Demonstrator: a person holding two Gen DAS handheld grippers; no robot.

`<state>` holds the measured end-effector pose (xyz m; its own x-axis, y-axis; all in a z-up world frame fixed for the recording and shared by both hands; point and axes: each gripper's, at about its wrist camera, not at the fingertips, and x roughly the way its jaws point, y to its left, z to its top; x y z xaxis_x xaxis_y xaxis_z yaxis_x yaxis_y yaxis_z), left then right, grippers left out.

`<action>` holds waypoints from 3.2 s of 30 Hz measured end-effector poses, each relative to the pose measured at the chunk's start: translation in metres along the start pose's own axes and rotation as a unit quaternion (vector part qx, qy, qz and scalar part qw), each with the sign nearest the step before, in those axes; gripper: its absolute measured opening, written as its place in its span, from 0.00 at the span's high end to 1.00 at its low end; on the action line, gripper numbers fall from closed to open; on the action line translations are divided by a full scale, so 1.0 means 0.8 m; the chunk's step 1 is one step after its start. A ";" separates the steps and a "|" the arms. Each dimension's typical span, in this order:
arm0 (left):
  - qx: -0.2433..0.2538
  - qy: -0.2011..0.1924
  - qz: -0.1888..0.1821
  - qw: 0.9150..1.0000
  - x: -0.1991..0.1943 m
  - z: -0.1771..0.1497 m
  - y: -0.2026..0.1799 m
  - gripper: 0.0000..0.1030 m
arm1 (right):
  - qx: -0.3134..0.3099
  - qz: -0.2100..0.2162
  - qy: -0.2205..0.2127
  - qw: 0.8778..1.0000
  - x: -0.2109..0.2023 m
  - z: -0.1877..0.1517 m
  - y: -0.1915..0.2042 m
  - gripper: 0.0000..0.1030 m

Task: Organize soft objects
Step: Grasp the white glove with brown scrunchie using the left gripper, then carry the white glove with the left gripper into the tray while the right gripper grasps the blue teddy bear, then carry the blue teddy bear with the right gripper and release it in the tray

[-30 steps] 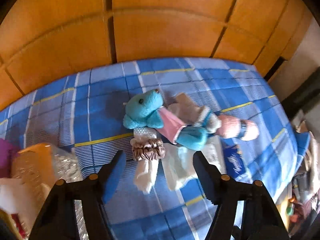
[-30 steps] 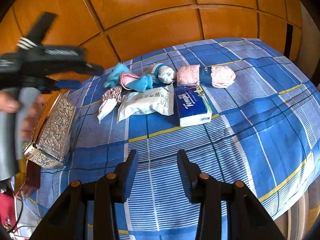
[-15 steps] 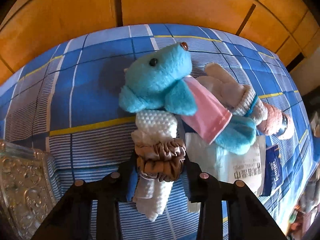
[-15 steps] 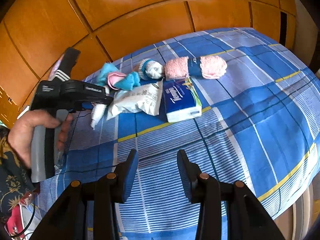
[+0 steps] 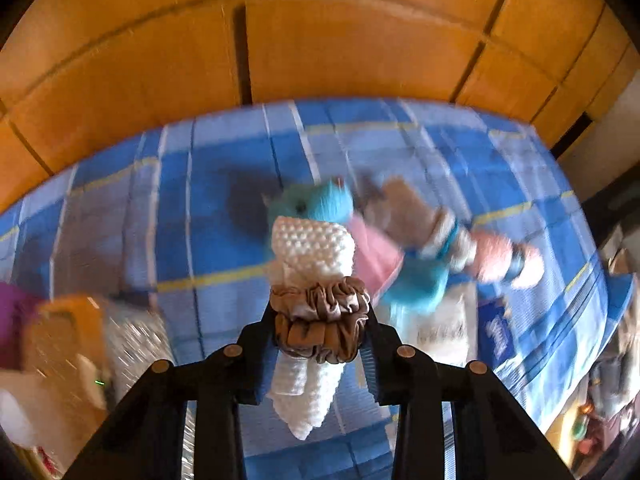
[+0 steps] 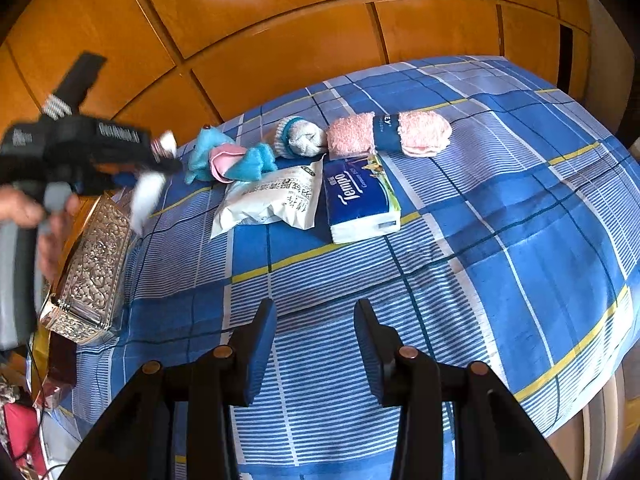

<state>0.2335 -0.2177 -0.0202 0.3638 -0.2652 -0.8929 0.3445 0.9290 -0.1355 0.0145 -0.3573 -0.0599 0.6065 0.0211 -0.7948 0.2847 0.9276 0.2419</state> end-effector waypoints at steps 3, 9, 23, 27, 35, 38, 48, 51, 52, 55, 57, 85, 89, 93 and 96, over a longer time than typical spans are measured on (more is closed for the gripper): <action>-0.022 -0.021 -0.005 1.000 -0.013 0.036 0.016 0.65 | -0.005 0.001 0.002 1.000 -0.001 0.000 0.004 0.61; -0.084 -0.064 0.009 0.994 -0.056 0.085 0.087 0.65 | -0.054 0.009 0.003 0.999 0.006 0.021 0.026 0.61; -0.172 -0.155 0.041 0.972 -0.182 0.050 0.262 0.65 | -0.289 -0.008 0.006 0.957 0.108 0.144 0.168 0.44; -0.186 -0.168 0.039 0.967 -0.209 0.010 0.306 0.65 | -0.349 -0.061 0.047 0.934 0.168 0.154 0.197 0.44; -0.247 -0.191 0.053 0.949 -0.247 -0.084 0.401 0.64 | -0.368 -0.107 0.063 0.922 0.224 0.152 0.214 0.69; -0.279 -0.190 0.072 0.938 -0.251 -0.126 0.441 0.64 | -0.355 -0.100 0.070 0.927 0.226 0.147 0.214 0.72; -0.369 -0.099 0.099 0.919 -0.152 -0.253 0.514 0.61 | -0.302 -0.094 0.091 0.944 0.222 0.137 0.210 0.71; -0.381 -0.072 0.104 0.916 -0.117 -0.260 0.529 0.56 | -0.309 -0.107 0.096 0.940 0.225 0.136 0.216 0.71; -0.384 -0.069 0.105 0.915 -0.112 -0.260 0.532 0.52 | -0.312 -0.111 0.097 0.939 0.225 0.136 0.218 0.71; -0.377 -0.069 0.123 0.916 -0.105 -0.256 0.531 0.40 | -0.312 -0.115 0.097 0.938 0.224 0.135 0.218 0.71; -0.366 -0.088 0.149 0.914 -0.113 -0.261 0.521 0.28 | -0.310 -0.117 0.097 0.939 0.224 0.136 0.219 0.71; -0.228 -0.146 0.133 0.954 -0.174 -0.337 0.357 0.23 | -0.240 -0.086 0.136 0.957 0.226 0.172 0.229 0.74; -0.215 -0.151 0.133 0.956 -0.179 -0.341 0.346 0.22 | -0.229 -0.084 0.138 0.960 0.224 0.171 0.229 0.74; -0.198 -0.157 0.134 0.958 -0.183 -0.346 0.333 0.22 | -0.218 -0.072 0.127 0.965 0.211 0.176 0.229 0.74; -0.186 -0.162 0.135 0.960 -0.186 -0.348 0.324 0.22 | -0.210 -0.055 0.114 0.970 0.198 0.184 0.234 0.74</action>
<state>0.0276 0.1347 -0.0420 0.6666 -0.0113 -0.7453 -0.1119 0.9870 -0.1150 0.2733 -0.2355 -0.0584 0.3968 -0.0500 -0.9165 -0.0177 0.9979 -0.0621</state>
